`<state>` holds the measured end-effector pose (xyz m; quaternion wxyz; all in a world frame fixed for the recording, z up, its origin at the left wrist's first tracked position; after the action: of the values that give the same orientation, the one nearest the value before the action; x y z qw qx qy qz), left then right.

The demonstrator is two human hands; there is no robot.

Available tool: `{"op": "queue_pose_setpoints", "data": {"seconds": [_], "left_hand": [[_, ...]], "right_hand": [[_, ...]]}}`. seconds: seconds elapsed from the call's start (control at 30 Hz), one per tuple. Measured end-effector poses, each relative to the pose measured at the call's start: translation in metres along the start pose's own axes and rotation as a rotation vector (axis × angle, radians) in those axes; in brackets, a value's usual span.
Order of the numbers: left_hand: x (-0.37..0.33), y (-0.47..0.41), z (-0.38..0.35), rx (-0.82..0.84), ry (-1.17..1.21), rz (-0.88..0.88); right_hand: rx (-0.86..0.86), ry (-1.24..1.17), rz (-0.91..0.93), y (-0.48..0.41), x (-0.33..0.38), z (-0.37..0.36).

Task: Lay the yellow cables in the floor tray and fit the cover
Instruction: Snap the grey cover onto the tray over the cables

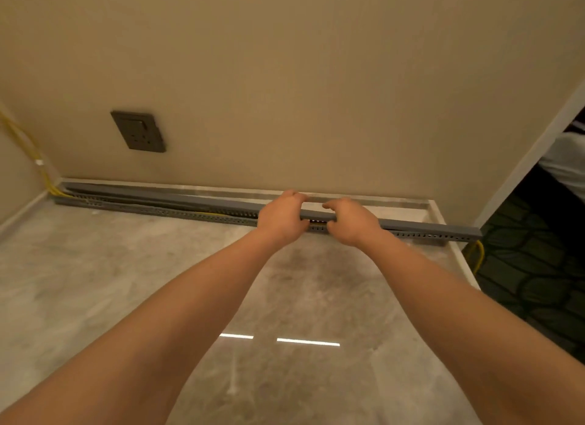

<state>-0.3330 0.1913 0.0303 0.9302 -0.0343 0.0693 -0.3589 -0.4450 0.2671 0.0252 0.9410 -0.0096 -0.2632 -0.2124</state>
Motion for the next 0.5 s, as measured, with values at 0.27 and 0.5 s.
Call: {"op": "queue_pose_setpoints", "data": {"seconds": [0.27,0.5], "left_hand": [[0.084,0.014,0.007,0.02,-0.026,-0.065],[0.146,0.03,0.018,0.017,-0.033,0.001]], "right_hand": [[-0.053,-0.055,-0.011,-0.01,0.078,-0.042],[-0.026,-0.057,0.018,-0.019,0.126,-0.069]]}}
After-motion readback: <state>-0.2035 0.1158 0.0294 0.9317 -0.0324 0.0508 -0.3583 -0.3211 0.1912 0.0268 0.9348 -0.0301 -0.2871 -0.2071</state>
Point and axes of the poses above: each hand's wrist, its own y-axis away from the middle knuckle, its own z-axis out of the back of the hand, x = y × z, the point moved 7 cm from there along -y, towards the middle knuckle, and after that the axes turned 13 degrees about -y, right-handed, at the moved point
